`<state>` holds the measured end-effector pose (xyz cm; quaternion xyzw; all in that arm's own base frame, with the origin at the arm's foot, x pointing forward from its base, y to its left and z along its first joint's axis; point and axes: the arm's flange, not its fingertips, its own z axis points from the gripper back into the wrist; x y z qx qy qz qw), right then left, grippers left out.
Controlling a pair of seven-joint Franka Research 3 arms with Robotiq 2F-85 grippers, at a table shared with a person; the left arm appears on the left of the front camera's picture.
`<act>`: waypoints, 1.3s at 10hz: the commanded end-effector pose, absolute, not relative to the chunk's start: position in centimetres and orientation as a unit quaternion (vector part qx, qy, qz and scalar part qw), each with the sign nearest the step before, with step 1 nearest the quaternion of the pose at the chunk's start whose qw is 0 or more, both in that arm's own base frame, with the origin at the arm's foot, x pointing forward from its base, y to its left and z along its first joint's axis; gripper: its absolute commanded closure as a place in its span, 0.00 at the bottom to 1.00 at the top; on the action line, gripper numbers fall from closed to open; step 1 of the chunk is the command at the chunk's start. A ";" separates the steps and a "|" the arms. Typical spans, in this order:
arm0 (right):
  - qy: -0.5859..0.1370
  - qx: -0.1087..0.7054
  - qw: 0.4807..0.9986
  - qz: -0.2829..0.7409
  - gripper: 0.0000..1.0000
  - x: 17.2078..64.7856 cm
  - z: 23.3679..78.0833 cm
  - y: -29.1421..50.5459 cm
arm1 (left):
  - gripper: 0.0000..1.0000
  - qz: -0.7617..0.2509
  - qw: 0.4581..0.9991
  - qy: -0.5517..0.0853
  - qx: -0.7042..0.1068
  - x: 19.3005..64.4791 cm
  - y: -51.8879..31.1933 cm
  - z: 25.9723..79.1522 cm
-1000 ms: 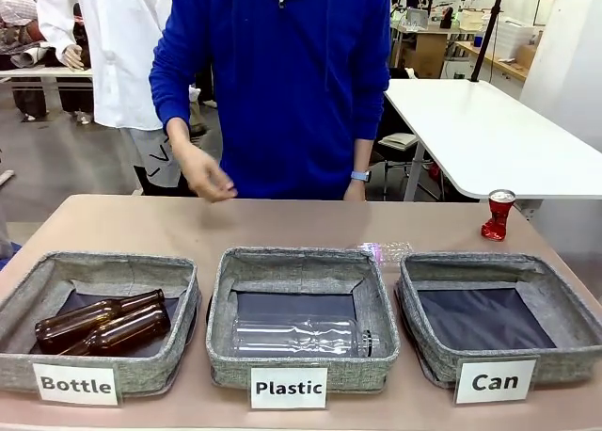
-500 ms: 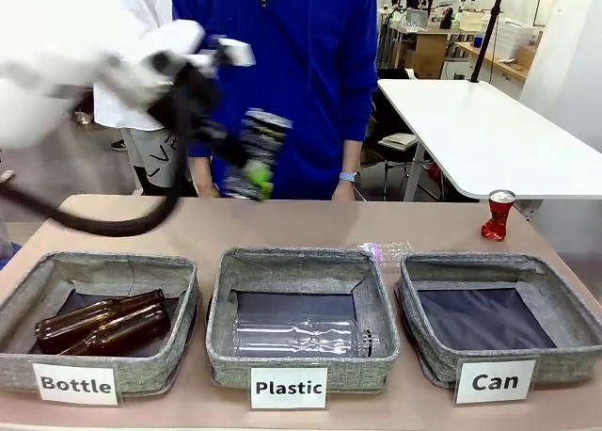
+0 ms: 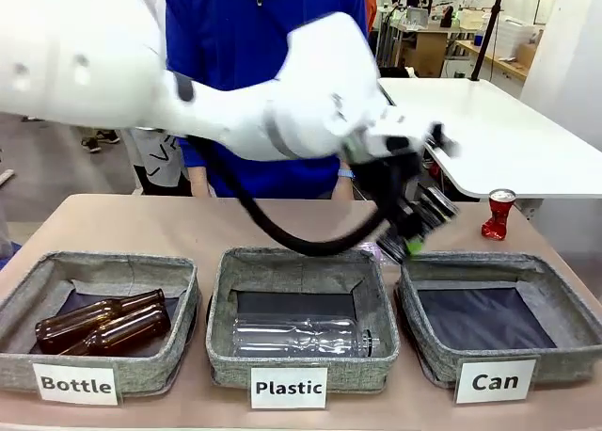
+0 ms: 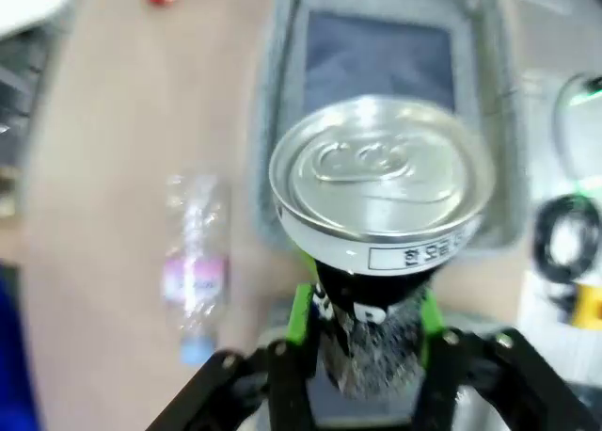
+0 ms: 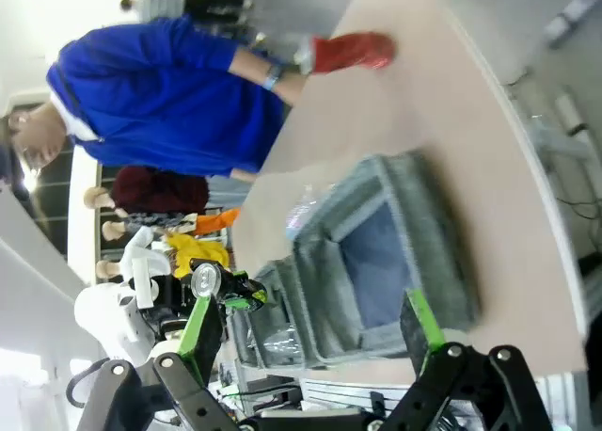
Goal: Sort the can waste into the basket.
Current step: Pick up the can waste from the table and place it in the right Fabric basket.
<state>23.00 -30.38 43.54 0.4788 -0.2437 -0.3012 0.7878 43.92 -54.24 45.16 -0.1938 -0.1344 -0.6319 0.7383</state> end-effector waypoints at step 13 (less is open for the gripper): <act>-0.240 0.467 0.786 -0.326 0.00 21.3 42.8 -33.8 | 0.00 -0.731 0.662 -0.088 -0.142 41.6 -65.5 41.3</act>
